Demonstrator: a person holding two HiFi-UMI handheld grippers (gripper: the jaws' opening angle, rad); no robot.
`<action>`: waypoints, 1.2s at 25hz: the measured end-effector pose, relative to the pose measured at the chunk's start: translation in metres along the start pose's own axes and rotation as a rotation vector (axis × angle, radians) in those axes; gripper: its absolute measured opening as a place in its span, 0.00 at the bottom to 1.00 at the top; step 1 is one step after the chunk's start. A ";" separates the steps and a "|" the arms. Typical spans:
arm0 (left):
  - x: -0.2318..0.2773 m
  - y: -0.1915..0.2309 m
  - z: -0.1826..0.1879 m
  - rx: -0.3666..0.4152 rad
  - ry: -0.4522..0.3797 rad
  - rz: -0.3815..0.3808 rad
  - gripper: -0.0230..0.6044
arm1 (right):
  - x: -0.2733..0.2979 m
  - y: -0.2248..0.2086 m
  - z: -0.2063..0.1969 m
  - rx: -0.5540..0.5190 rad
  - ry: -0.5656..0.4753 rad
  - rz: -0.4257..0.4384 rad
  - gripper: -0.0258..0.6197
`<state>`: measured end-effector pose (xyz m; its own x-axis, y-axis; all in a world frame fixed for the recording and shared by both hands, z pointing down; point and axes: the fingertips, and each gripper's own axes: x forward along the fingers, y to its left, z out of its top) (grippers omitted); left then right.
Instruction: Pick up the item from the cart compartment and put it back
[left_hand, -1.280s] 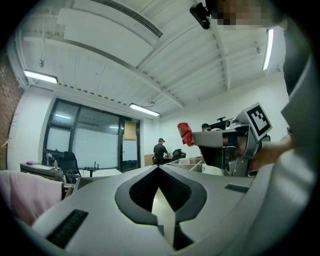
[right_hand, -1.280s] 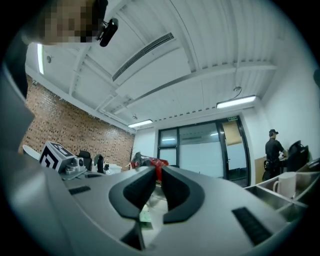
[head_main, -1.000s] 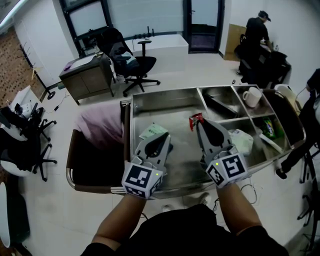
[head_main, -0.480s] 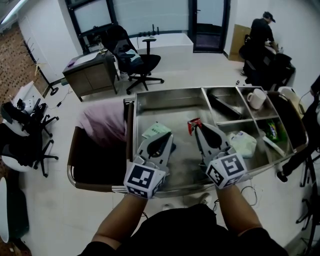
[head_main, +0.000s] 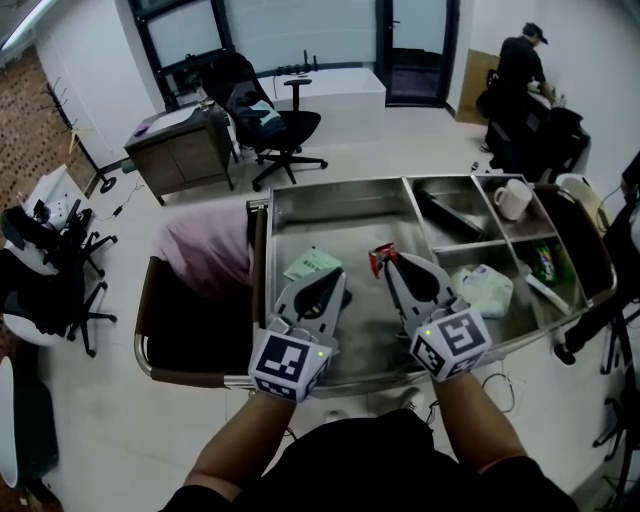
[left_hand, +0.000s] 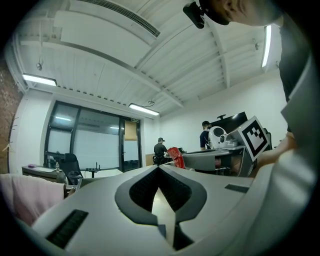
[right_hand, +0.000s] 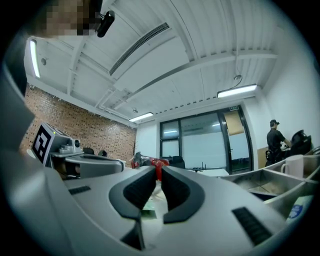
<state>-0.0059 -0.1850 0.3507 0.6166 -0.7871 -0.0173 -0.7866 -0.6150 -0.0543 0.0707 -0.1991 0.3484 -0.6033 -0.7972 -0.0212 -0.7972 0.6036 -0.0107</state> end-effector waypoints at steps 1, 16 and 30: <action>0.000 0.001 0.000 -0.005 0.002 0.002 0.04 | 0.000 0.000 0.000 -0.001 0.001 0.002 0.13; -0.002 0.001 0.003 -0.020 0.001 0.007 0.04 | 0.000 0.001 -0.001 0.012 0.005 0.003 0.13; -0.002 0.011 0.001 -0.040 -0.007 0.032 0.04 | 0.002 -0.006 0.003 0.053 0.019 -0.003 0.13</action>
<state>-0.0153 -0.1901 0.3489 0.5913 -0.8061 -0.0250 -0.8065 -0.5911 -0.0136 0.0745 -0.2041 0.3454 -0.6014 -0.7990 -0.0017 -0.7973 0.6002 -0.0638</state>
